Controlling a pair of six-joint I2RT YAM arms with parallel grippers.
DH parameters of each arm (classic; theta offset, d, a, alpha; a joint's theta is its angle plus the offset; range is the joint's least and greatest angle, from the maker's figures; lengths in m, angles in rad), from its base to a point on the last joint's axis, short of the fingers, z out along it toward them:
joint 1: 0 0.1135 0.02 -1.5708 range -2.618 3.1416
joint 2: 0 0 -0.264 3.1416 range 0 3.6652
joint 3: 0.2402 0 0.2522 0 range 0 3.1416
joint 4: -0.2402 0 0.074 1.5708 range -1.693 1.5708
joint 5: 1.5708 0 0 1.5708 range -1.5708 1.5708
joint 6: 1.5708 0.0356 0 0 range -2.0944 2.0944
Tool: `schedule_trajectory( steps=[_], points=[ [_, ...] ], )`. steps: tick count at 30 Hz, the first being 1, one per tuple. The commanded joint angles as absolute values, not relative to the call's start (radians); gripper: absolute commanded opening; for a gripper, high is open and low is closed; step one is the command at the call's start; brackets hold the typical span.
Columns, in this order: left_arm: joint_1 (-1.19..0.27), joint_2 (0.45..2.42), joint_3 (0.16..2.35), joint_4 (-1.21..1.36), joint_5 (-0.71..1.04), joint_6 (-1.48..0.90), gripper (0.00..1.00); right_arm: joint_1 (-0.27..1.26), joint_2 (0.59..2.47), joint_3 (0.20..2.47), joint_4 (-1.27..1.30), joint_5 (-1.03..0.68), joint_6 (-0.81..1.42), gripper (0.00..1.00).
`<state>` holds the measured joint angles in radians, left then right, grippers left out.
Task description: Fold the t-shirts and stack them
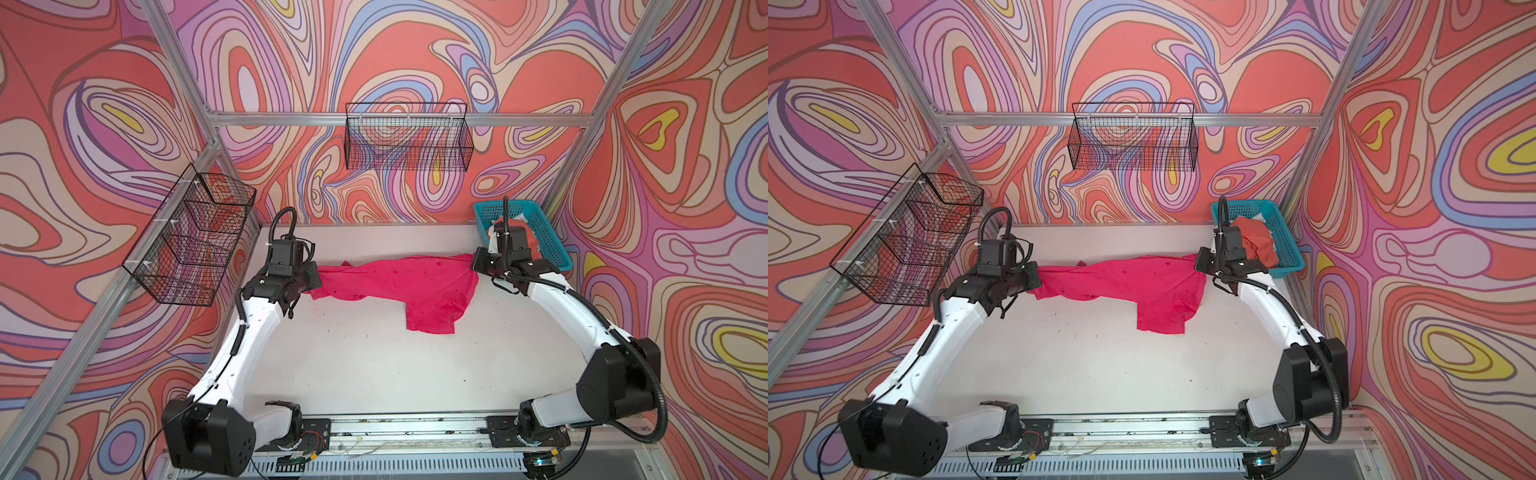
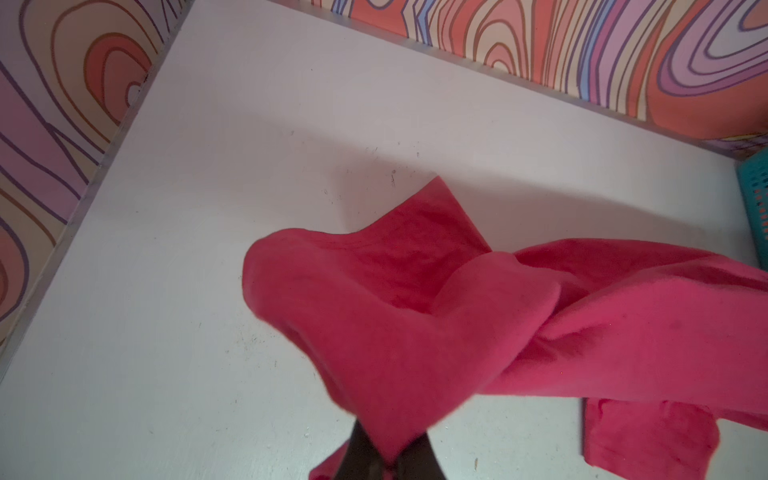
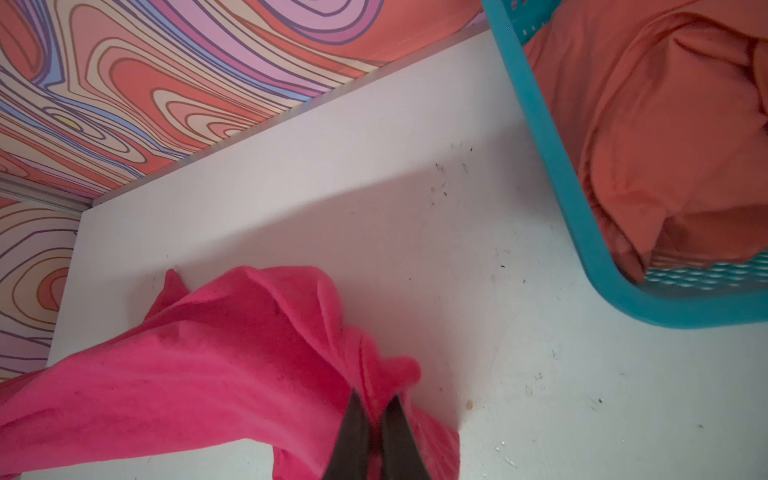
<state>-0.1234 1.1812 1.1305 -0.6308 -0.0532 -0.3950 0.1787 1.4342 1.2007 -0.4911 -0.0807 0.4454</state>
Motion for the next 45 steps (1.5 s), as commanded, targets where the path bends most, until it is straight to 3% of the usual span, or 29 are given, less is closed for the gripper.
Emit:
schedule_trajectory(
  steps=[1, 4, 8, 13, 19, 22, 24, 26, 35, 42, 44, 45],
  points=[
    [-0.115, 1.121, 1.066, -0.739, -0.077, -0.438, 0.00, 0.178, 1.336, 1.142, -0.594, -0.109, 0.460, 0.00],
    [-0.115, 1.097, 0.984, -0.755, -0.079, -0.471, 0.00, 0.178, 1.283, 1.017, -0.650, -0.172, 0.484, 0.00],
    [-0.115, 1.108, 0.936, -0.701, -0.053, -0.501, 0.00, 0.178, 1.243, 0.915, -0.631, -0.128, 0.503, 0.00],
    [-0.115, 1.206, 1.056, -0.663, -0.087, -0.442, 0.00, 0.178, 1.357, 1.071, -0.573, -0.048, 0.461, 0.00],
    [-0.115, 1.356, 1.174, -0.609, -0.093, -0.386, 0.00, 0.170, 1.700, 1.324, -0.452, -0.063, 0.398, 0.00],
    [-0.115, 1.396, 1.174, -0.609, -0.058, -0.397, 0.00, 0.170, 1.831, 1.431, -0.491, -0.073, 0.376, 0.49],
    [-0.115, 1.408, 1.155, -0.609, -0.043, -0.406, 0.00, 0.173, 1.816, 1.408, -0.471, -0.078, 0.387, 0.63],
    [-0.115, 1.408, 1.131, -0.602, -0.036, -0.412, 0.00, 0.184, 1.768, 1.345, -0.453, -0.081, 0.405, 0.66],
    [-0.115, 1.424, 1.132, -0.588, -0.050, -0.420, 0.00, 0.342, 1.486, 0.907, -0.440, -0.092, 0.545, 0.63],
    [-0.115, 1.438, 1.139, -0.591, -0.040, -0.421, 0.00, 0.436, 1.532, 0.760, -0.293, -0.140, 0.644, 0.56],
    [-0.115, 1.432, 1.134, -0.589, -0.038, -0.425, 0.00, 0.453, 1.564, 0.749, -0.271, -0.144, 0.655, 0.50],
    [-0.115, 1.428, 1.130, -0.588, -0.038, -0.428, 0.00, 0.461, 1.582, 0.743, -0.262, -0.141, 0.655, 0.43]
  ],
)
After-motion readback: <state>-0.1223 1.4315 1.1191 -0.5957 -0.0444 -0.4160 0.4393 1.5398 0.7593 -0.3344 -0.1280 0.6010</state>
